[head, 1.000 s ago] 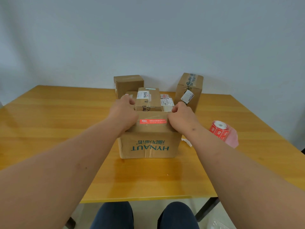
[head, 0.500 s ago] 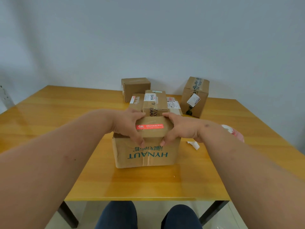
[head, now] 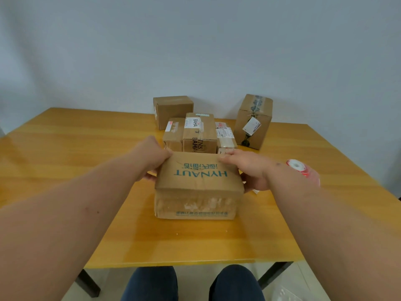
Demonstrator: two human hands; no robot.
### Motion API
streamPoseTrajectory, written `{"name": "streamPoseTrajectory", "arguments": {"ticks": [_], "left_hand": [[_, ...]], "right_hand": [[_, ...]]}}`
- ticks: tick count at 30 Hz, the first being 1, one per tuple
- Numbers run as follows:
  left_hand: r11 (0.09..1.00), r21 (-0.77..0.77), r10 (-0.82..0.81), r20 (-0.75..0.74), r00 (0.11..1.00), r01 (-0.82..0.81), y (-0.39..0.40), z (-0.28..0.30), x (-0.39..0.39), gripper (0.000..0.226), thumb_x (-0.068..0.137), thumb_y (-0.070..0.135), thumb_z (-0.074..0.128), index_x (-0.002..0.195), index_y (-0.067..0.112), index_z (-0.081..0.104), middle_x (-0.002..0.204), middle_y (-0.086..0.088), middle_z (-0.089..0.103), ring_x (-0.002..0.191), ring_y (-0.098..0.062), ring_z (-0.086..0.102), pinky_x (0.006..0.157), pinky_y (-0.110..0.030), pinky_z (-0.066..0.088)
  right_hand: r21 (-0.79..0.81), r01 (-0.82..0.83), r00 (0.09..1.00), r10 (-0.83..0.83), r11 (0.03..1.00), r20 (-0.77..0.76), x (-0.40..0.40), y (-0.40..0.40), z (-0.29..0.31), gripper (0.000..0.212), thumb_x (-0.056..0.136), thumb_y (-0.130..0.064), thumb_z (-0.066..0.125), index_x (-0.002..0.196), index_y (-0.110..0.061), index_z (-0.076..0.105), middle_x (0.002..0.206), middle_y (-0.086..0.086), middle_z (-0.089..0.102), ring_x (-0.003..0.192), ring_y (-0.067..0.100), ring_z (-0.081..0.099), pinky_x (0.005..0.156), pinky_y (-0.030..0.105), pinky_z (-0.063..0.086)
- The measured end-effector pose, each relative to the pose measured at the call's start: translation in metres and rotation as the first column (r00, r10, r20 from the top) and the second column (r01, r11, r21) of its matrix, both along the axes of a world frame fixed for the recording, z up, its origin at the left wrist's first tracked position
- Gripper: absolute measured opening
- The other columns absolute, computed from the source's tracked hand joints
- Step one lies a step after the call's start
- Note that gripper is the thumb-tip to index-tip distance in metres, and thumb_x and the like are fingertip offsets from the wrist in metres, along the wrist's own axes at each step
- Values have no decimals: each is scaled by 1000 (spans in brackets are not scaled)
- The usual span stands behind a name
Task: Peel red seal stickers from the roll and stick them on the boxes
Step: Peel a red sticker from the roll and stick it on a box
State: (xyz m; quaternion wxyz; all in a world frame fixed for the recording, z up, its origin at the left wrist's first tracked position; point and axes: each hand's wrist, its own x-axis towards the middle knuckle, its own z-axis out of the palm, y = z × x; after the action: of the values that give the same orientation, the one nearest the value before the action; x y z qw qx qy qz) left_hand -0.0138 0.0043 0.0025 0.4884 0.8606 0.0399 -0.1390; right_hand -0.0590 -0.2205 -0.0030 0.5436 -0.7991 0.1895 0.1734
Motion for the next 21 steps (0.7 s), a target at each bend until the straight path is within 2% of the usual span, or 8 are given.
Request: {"name": "streamPoseTrajectory", "arguments": {"ticks": [4,7,10,13,15,17,19,21], "left_hand": [[996,87,-14,0,1000,14,-6,4,7,21,102,28,48,92,9,48,86,-11,58,68,-23,53,52,-31,44],[984,178,-10,-52,999,19,-6,5,18,24,101,21,48,83,6,50,78,-13,54,58,-22,50,43,-28,39],[958,283,-7,-166,986,54,0,8,32,18,95,6,50,79,2,55,69,-11,49,48,-20,42,33,-17,32],[940,338,33,-221,975,45,5,10,40,13,93,0,45,86,1,56,68,-10,45,46,-20,40,30,-15,32],[952,304,36,-209,977,30,3,9,42,14,94,0,46,84,0,56,74,-13,48,52,-22,45,29,-17,36],[983,185,50,-187,981,-15,-1,9,42,18,95,9,53,81,0,59,84,-17,56,60,-27,54,33,-23,44],[994,23,107,-210,972,-105,-3,13,41,29,96,30,56,90,2,62,94,-18,61,69,-32,63,45,-33,52],[990,-18,133,-251,959,-142,-3,15,41,54,95,53,50,103,1,59,101,-19,63,77,-37,67,56,-39,56]], "right_hand": [[-29,-22,1000,22,999,4,2,-3,5,20,97,-31,52,117,-31,51,109,5,60,93,29,63,70,46,58],[-46,9,1000,-10,999,-2,6,-7,9,39,89,-56,54,109,-23,62,102,10,67,88,32,68,77,50,58],[165,-32,999,38,986,-32,12,-20,11,66,73,-75,58,116,-25,60,105,8,67,86,32,67,77,47,57],[305,-237,968,249,923,-2,12,-30,10,60,72,-61,68,121,-27,61,109,3,65,92,29,64,77,46,54],[229,-317,946,325,921,-1,15,-32,7,54,73,-50,74,121,-29,61,112,3,65,98,29,63,79,46,55],[122,-257,965,262,959,-29,19,-31,6,54,73,-53,74,118,-27,61,113,5,65,99,30,65,84,48,56],[35,-149,988,151,988,-46,24,-28,5,58,73,-64,68,114,-24,62,111,7,67,100,33,67,86,48,55],[-51,-62,998,60,997,-36,26,-23,4,60,74,-73,60,110,-25,63,105,5,70,95,31,68,85,44,55]]}}
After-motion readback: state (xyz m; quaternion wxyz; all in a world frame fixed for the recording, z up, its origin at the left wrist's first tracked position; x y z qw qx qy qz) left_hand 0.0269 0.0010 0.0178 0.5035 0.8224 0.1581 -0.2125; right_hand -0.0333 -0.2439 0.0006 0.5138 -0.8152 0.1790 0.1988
